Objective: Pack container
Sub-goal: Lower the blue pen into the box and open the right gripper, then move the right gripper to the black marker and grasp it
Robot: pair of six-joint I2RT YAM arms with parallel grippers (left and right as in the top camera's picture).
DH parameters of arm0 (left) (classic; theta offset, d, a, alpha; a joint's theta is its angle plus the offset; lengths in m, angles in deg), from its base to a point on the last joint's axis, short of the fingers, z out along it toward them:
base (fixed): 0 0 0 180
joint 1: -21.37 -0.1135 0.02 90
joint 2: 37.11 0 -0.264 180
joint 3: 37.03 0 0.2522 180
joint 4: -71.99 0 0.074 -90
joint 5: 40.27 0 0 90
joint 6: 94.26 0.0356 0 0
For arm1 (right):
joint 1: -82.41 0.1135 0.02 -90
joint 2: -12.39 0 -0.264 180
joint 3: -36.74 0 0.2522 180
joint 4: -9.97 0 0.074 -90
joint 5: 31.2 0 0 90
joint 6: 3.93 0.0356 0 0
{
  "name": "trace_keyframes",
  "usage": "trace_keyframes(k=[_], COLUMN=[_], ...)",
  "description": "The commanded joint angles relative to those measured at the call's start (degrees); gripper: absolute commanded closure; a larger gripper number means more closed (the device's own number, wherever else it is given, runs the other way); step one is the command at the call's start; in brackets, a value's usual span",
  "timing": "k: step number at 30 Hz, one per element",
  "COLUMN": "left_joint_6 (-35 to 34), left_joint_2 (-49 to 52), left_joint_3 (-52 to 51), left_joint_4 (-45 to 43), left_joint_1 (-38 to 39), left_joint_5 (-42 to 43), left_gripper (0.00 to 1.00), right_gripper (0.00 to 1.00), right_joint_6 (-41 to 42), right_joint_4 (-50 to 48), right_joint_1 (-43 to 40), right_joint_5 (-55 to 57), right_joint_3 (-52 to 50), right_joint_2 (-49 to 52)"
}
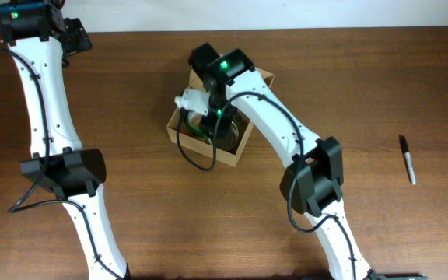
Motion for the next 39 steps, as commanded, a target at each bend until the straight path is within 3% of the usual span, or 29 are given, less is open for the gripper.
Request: trace_keyframes(k=[1, 7, 12, 17, 25, 28, 33, 39], left_joint_6=[-0.5, -0.5, -0.5, -0.5, -0.5, -0.5, -0.5, -0.5], left_joint_2=[0.8, 0.8, 0.8, 0.8, 0.8, 0.8, 0.8, 0.8], left_joint_3=[0.3, 0.3, 0.3, 0.3, 0.3, 0.3, 0.3, 0.3], left_joint_4=[0.1, 0.1, 0.1, 0.1, 0.1, 0.1, 0.1, 0.1], left_joint_1=[-0.5, -0.5, -0.5, -0.5, -0.5, -0.5, -0.5, -0.5], left_joint_5=[0.2, 0.2, 0.2, 0.2, 0.2, 0.2, 0.2, 0.2], left_gripper=[0.00, 0.00, 0.00, 0.00, 0.00, 0.00, 0.00, 0.00], right_gripper=[0.51, 0.49, 0.46, 0.44, 0.31, 0.31, 0.31, 0.31], right_joint_6=[8.7, 15.1, 17.8, 16.9, 7.0, 1.7, 0.2, 0.3], right_joint_4=[0.4, 1.8, 1.6, -3.8, -18.0, -22.0, -27.6, -29.9], right_joint_1=[-0.7, -9.4, -26.3, -41.1, -58.7, -64.3, -71.4, -72.0], right_joint_5=[9.7, 21.6, 21.6, 21.4, 16.2, 14.1, 8.1, 6.5], right_joint_3=[7.5, 8.4, 4.9, -8.8, -38.2, -46.4, -54.8, -57.5], right_joint_2=[-6.0, -12.9, -15.6, -19.5, -33.8, -37.0, -37.2, -35.5])
